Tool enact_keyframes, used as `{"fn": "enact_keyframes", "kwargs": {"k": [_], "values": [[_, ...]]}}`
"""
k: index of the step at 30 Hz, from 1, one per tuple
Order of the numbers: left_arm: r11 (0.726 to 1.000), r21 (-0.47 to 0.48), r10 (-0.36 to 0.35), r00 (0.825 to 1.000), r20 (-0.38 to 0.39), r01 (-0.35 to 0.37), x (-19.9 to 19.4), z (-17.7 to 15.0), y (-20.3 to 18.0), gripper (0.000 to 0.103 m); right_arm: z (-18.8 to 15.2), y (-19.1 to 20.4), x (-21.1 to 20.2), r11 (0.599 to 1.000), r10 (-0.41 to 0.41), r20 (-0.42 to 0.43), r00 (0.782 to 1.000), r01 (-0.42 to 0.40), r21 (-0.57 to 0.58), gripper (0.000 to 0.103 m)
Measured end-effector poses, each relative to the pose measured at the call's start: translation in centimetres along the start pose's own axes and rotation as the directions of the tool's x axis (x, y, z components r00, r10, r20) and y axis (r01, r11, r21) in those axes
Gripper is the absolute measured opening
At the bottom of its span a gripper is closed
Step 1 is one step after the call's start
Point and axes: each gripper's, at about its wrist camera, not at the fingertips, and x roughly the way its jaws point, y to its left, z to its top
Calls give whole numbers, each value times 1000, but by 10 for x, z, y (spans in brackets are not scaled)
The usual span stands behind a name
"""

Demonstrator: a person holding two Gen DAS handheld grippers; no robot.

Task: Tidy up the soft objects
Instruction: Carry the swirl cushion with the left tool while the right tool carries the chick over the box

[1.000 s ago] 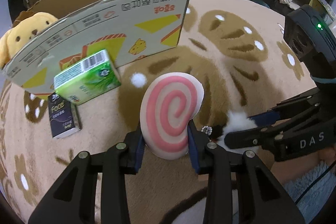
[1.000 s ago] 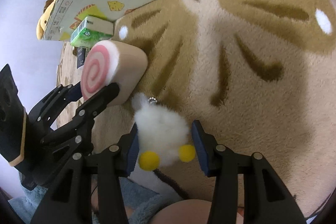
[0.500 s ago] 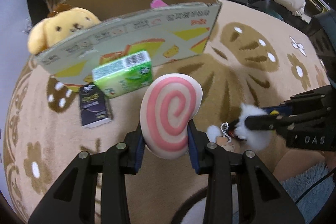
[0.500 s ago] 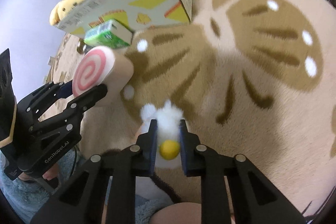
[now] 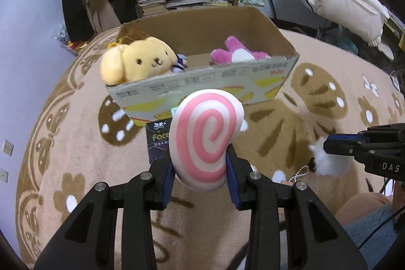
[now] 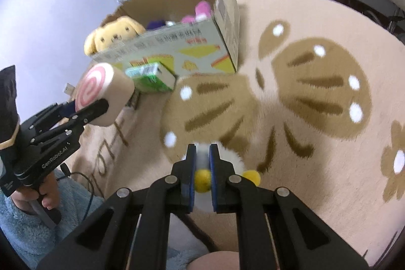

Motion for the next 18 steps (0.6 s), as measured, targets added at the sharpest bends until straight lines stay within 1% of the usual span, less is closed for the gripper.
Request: {"fn": "enact_keyframes", "kwargs": {"k": [5,6,9,12,14,18], "values": [[1000,-4,31,998,49,-31,-13,11,5,34,9,14,-12,999,18,63,998,-15,-45,10],[999,-1,34,998,53,-34,-15,14,6,34,12,20,-15,998,20,90,996,-15,-64,10],[999,11,41,997,70,-42,-17,20,8,34,19,30,-23,996,45,125,991,-35,-82,10],[998,19,66,994,89,-67,-19,27,10,34,31,38,-32,994,52,163,985,-35,-103,10],[996,22,79,991,105,-82,-22,32,11,34,44,44,-43,993,64,199,978,-42,-112,10],[997,14,79,987,142,-82,-29,49,15,34,68,54,-60,990,80,261,962,-47,-131,10]]}}
